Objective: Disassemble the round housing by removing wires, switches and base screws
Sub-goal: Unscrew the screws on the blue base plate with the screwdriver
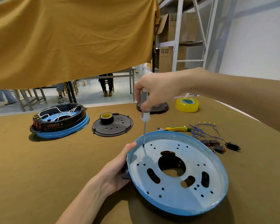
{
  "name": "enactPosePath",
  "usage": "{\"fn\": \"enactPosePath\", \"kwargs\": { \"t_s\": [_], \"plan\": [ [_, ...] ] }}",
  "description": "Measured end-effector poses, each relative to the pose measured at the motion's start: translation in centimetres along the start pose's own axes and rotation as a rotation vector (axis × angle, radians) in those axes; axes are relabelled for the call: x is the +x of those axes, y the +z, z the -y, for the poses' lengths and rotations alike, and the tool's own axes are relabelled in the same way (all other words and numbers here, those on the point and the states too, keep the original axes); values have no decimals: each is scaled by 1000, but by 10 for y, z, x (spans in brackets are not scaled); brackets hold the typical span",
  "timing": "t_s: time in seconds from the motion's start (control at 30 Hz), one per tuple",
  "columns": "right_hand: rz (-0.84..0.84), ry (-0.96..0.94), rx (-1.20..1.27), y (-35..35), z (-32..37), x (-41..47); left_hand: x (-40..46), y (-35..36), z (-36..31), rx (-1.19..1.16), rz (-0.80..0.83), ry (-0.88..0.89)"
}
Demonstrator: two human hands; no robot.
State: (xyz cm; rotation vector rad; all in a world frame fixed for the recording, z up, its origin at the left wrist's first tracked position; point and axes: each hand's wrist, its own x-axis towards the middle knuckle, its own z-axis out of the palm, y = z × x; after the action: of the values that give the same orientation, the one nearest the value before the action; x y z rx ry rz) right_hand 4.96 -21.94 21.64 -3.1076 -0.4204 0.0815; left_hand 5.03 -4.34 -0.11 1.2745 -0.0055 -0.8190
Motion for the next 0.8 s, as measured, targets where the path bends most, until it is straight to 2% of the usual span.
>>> {"fn": "enactPosePath", "kwargs": {
  "t_s": [0.07,0.13,0.23,0.27,0.33,0.4,0.47,0.5,0.57,0.63,0.7,0.8],
  "plan": [
    [44,-53,19,-3,0,-3,-1,2,0,-4,-17,-1],
    [22,-11,12,1,-1,-2,-1,2,-1,-9,-22,-4],
    [-78,147,-233,12,-2,1,-2,2,0,-18,-15,-6],
    [-128,141,-298,14,-3,2,-2,2,-1,-18,-13,-8],
    [-147,64,-237,15,-6,5,-3,3,-1,-25,-20,-11],
    [-91,-50,-31,7,-5,1,-2,2,0,-33,-32,-10],
    [-17,-132,47,2,-5,-1,-2,2,0,-27,-40,-9],
    [-33,-133,51,3,-6,0,-2,2,0,-24,-41,-9],
    [-93,-59,-22,10,-6,3,-3,2,-1,-30,-43,-12],
    [-152,35,-218,17,-8,7,-4,2,-1,-42,-46,-10],
    [-202,41,-346,20,-9,11,-5,4,-2,-63,-50,1],
    [-177,22,-242,15,-14,11,-6,3,-3,-159,-43,-7]
  ]
}}
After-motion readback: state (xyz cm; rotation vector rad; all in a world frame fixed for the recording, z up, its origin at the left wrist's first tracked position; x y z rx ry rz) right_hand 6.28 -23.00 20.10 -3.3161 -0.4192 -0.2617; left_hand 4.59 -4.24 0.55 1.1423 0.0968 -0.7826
